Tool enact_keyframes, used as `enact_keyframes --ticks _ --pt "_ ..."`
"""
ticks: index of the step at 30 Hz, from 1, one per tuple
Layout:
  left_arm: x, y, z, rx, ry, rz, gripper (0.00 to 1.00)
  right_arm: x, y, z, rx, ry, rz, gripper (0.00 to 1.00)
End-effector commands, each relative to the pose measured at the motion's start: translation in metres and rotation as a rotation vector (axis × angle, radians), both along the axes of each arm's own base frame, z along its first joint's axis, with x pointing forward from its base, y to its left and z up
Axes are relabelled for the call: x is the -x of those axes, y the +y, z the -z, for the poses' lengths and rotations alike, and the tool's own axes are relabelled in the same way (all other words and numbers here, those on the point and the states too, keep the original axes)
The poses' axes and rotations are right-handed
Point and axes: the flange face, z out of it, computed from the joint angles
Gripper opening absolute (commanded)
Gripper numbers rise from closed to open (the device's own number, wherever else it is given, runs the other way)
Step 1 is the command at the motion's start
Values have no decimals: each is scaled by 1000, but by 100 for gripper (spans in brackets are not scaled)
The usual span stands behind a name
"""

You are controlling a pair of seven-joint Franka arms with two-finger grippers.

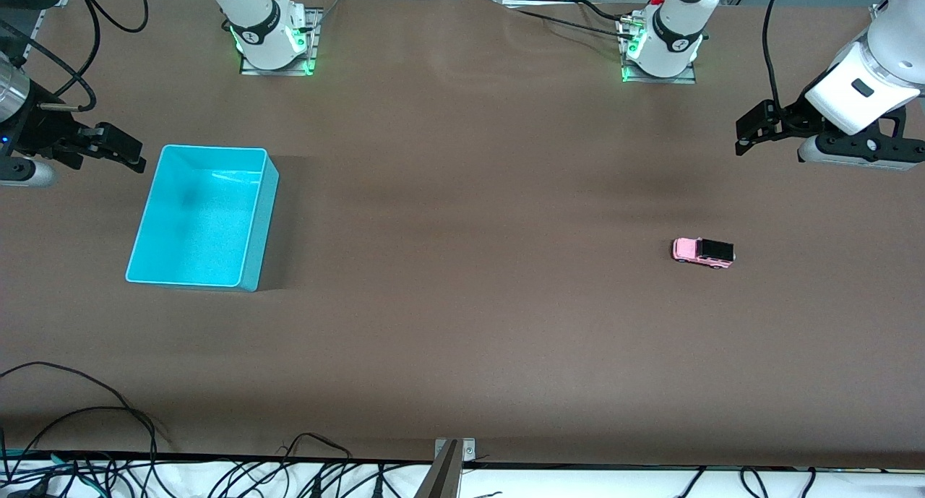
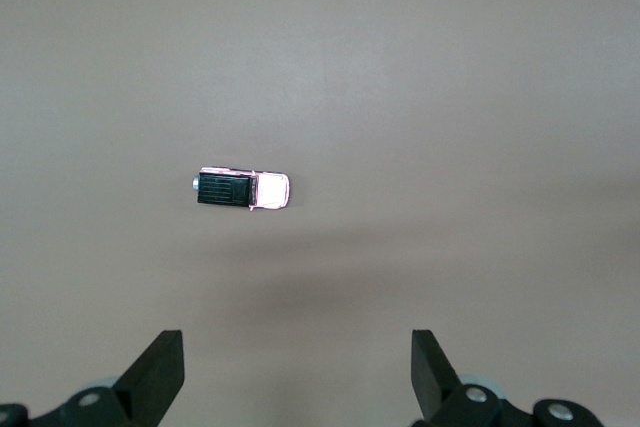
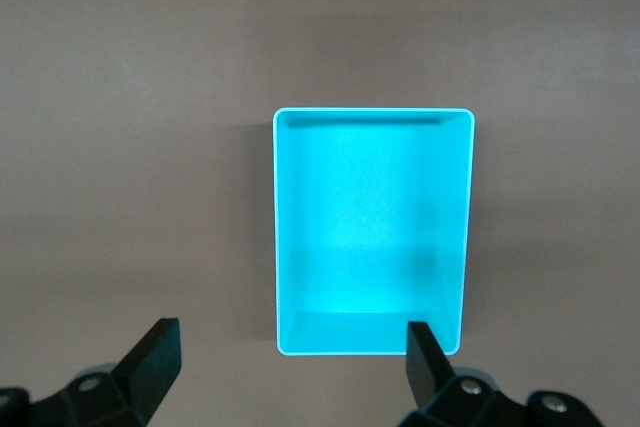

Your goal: Wind and store pink jeep toy

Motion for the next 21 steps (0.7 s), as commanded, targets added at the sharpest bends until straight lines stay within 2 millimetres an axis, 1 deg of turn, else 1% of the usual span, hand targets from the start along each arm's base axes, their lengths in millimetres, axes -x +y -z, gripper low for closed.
enact_keyframes --ticks 1,15,21 --pt "0 0 -3 -21 2 17 100 2 1 -5 -19 6 14 100" --pt "0 0 -2 -21 5 17 100 2 1 -5 -17 5 6 100" --pt "-1 0 3 -23 14 18 100 2 0 -6 -17 3 11 100"
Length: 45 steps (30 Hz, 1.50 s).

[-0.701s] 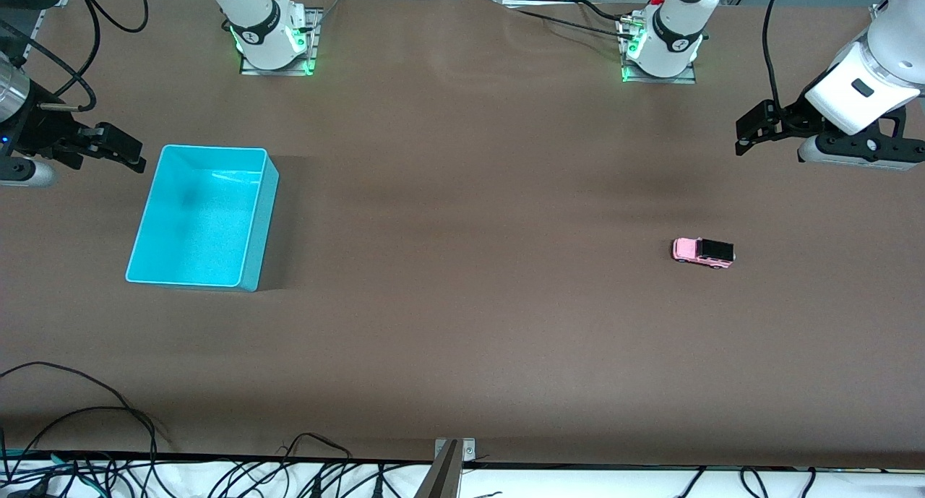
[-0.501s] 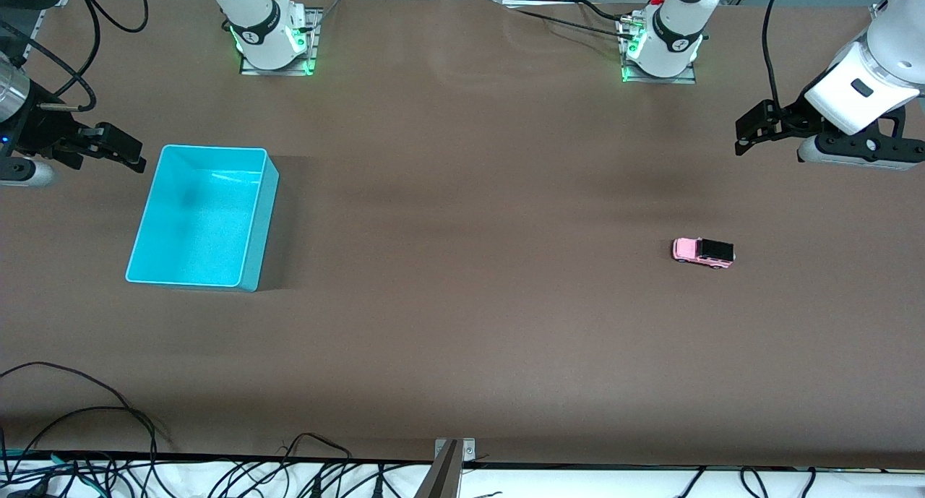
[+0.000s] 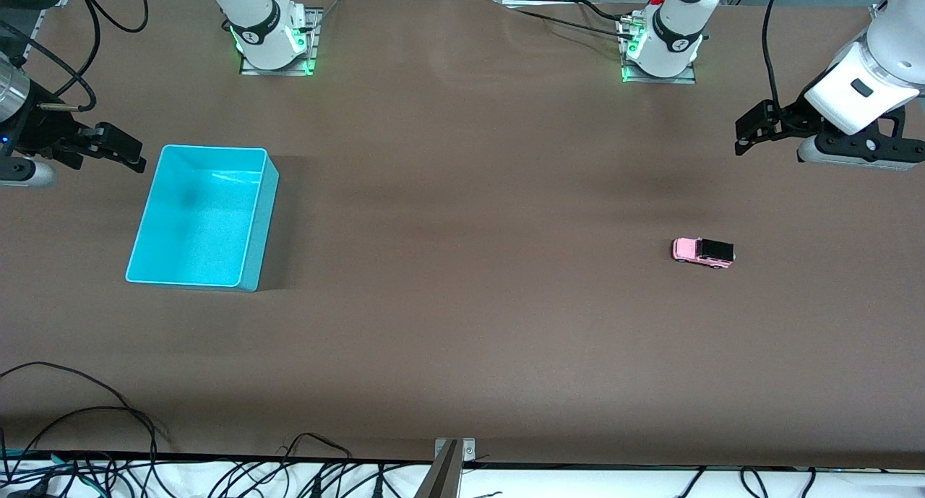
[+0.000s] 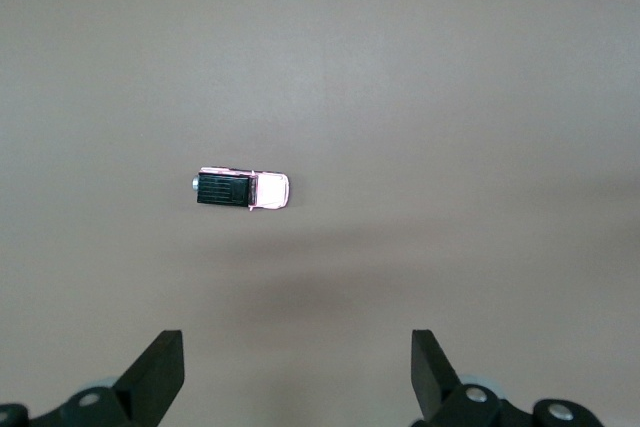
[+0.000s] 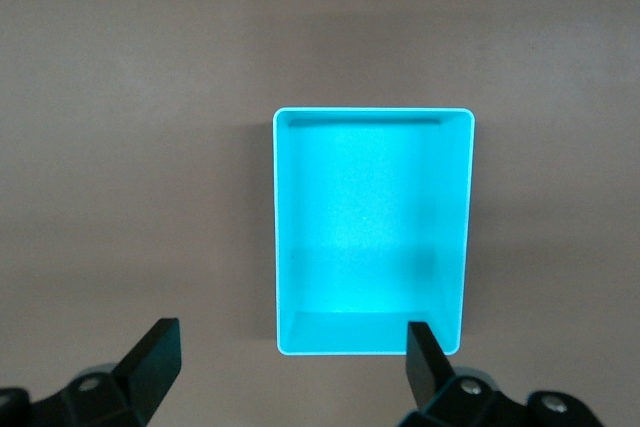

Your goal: Wind and store pink jeep toy

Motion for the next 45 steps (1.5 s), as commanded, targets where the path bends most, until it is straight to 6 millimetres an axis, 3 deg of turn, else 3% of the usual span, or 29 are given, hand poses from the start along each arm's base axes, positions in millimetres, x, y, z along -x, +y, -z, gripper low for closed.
enact_keyframes --ticks 1,13,18,29,38,45 --pt "-2 1 6 -23 18 16 100 2 0 -6 -19 5 12 100" --pt "-20 9 28 -15 14 33 100 2 0 -5 -19 5 12 100" --pt "-32 10 43 -8 7 189 100 2 0 -5 -19 6 12 100" --pt "-52 36 74 4 -21 540 100 2 0 -5 -19 6 12 100" --pt "-74 73 119 24 -22 850 100 2 -1 -5 -19 6 14 100" --pt "-84 95 173 56 -5 1097 100 2 -1 -5 -20 6 15 100"
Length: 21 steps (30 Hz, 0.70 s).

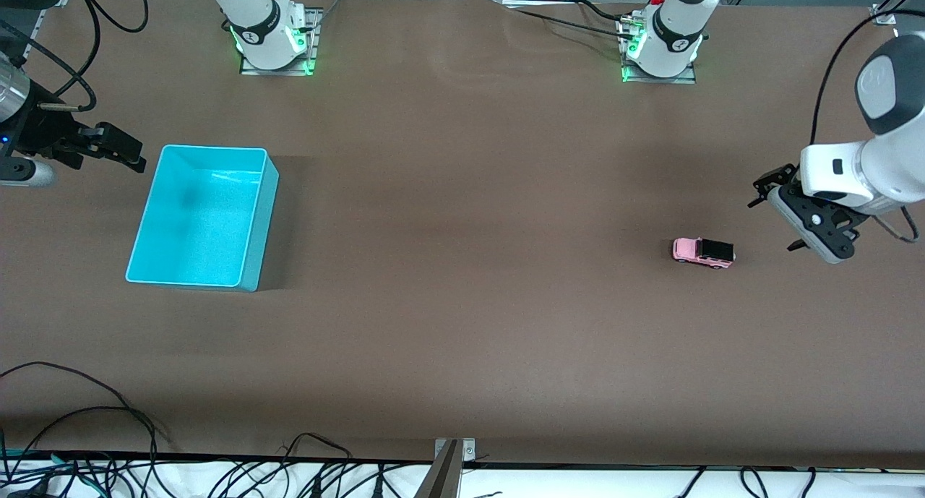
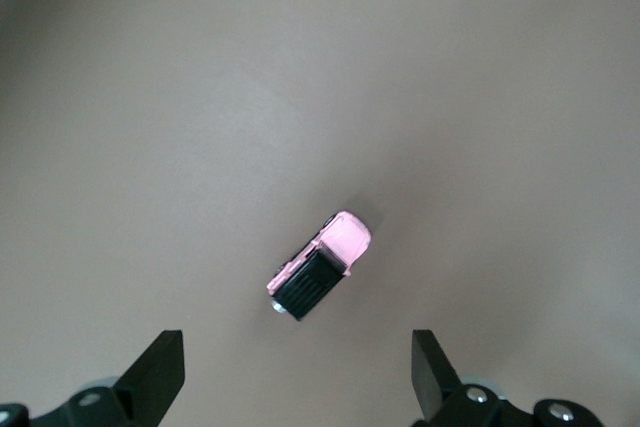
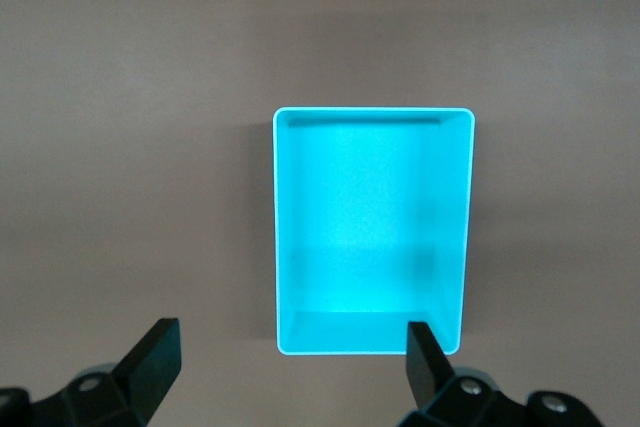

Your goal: Wind and store pink jeep toy

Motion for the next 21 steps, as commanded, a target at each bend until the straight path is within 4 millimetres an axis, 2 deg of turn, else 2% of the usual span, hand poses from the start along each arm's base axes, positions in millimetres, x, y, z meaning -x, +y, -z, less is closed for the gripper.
enact_keyframes --ticks 1,4,10,21 --pt "-7 14 42 0 3 200 100 2 -1 -5 -20 6 15 100" --pt "-1 22 67 6 5 271 100 2 -1 -5 -20 6 15 100" --pt "16 24 114 11 -10 374 100 2 -1 -5 -20 7 15 100" --pt "40 24 175 -5 -76 536 100 2 -1 -5 -20 6 15 100"
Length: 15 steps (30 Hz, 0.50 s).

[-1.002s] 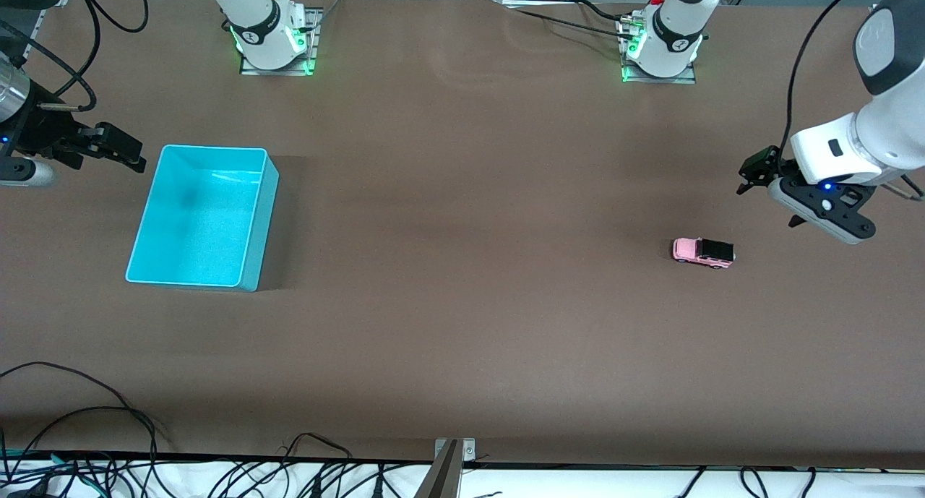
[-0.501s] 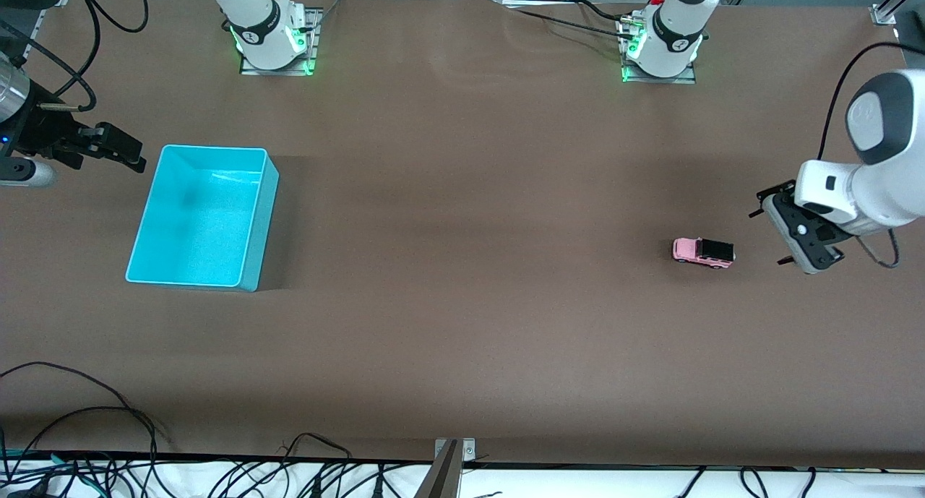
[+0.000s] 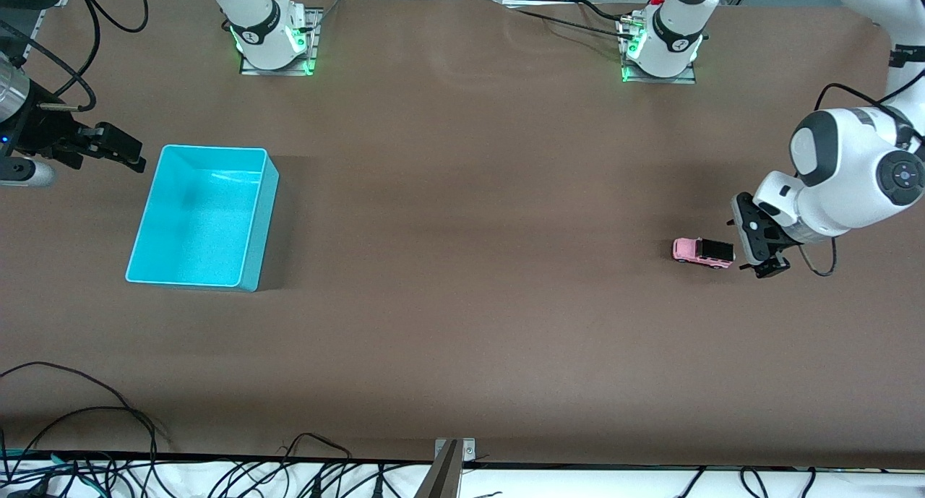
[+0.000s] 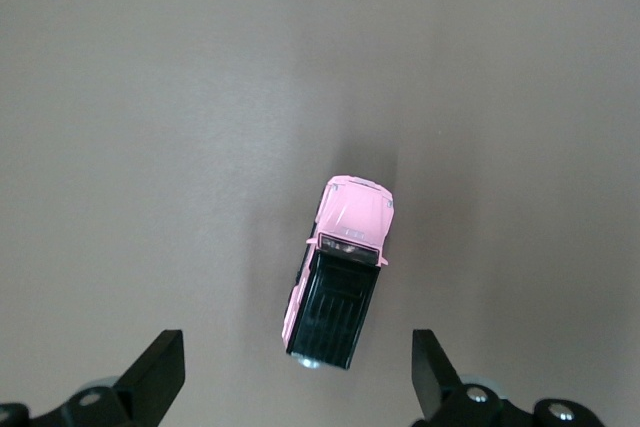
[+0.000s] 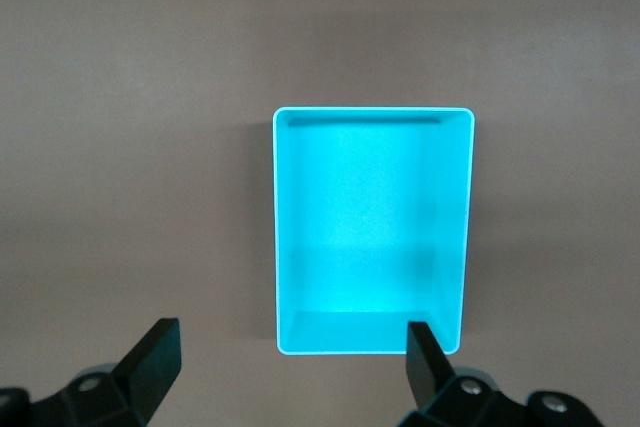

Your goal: Wind and store pink jeep toy

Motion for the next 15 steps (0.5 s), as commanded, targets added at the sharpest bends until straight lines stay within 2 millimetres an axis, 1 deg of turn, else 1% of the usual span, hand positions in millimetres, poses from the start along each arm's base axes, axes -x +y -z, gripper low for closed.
enact_keyframes --ticks 1,5,9,13,15 --pt "16 0 22 -19 -38 97 100 2 -1 -5 -20 5 15 100" --pt "19 -1 37 -59 -55 154 100 2 -1 -5 -20 5 15 100" --pt "14 -1 46 -104 -79 214 100 2 -1 -4 -19 8 15 100" --pt "15 -1 67 -101 -70 223 100 3 -1 -4 -20 10 16 100" --pt "16 2 73 -98 -65 219 100 3 -1 -4 -20 11 16 100"
